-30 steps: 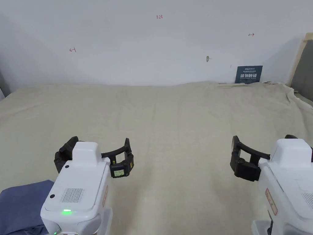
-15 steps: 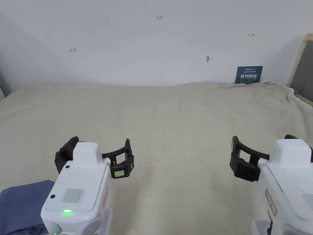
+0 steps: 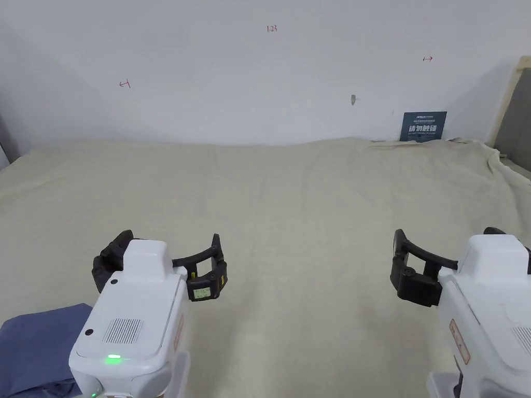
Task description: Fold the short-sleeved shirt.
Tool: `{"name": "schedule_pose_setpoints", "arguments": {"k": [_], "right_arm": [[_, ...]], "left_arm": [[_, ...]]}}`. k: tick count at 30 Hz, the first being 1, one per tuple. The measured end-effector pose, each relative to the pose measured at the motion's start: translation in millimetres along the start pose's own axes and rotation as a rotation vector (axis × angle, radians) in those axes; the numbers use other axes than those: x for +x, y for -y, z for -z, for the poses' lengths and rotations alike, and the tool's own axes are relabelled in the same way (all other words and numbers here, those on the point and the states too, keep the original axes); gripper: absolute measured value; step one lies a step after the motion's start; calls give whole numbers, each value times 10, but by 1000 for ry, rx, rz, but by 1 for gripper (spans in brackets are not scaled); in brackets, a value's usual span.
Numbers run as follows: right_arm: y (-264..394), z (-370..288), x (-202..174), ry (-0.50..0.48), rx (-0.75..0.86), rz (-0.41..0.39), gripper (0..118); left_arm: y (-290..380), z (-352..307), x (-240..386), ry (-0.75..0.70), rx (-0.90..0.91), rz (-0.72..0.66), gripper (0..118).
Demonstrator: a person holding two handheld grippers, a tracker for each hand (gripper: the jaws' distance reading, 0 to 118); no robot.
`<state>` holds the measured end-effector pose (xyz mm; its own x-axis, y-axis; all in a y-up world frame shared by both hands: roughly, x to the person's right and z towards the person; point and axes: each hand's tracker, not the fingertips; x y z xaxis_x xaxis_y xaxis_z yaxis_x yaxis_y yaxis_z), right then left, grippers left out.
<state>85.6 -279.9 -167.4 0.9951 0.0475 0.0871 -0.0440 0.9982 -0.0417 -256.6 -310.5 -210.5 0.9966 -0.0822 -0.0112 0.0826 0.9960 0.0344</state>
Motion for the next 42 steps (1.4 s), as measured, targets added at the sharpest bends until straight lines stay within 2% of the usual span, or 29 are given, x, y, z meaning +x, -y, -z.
{"name": "schedule_pose_setpoints", "arguments": {"k": [32,36,38,40,42], "right_arm": [[-23,4,-8,4,-14,10,104],[-96,55,9,0,-109,101,104],[-137,82,27,-1,-188,191,104],[-200,127,24,58,-309,278,104],[-257,189,7,140,-448,303,104]], "left_arm": [[-23,-17,2,4,4,8,118],[-26,-19,-9,4,3,4,118],[-29,-21,-16,5,5,-3,118],[-32,-21,-19,4,5,-4,118],[-31,-21,-21,4,5,-2,118]]}}
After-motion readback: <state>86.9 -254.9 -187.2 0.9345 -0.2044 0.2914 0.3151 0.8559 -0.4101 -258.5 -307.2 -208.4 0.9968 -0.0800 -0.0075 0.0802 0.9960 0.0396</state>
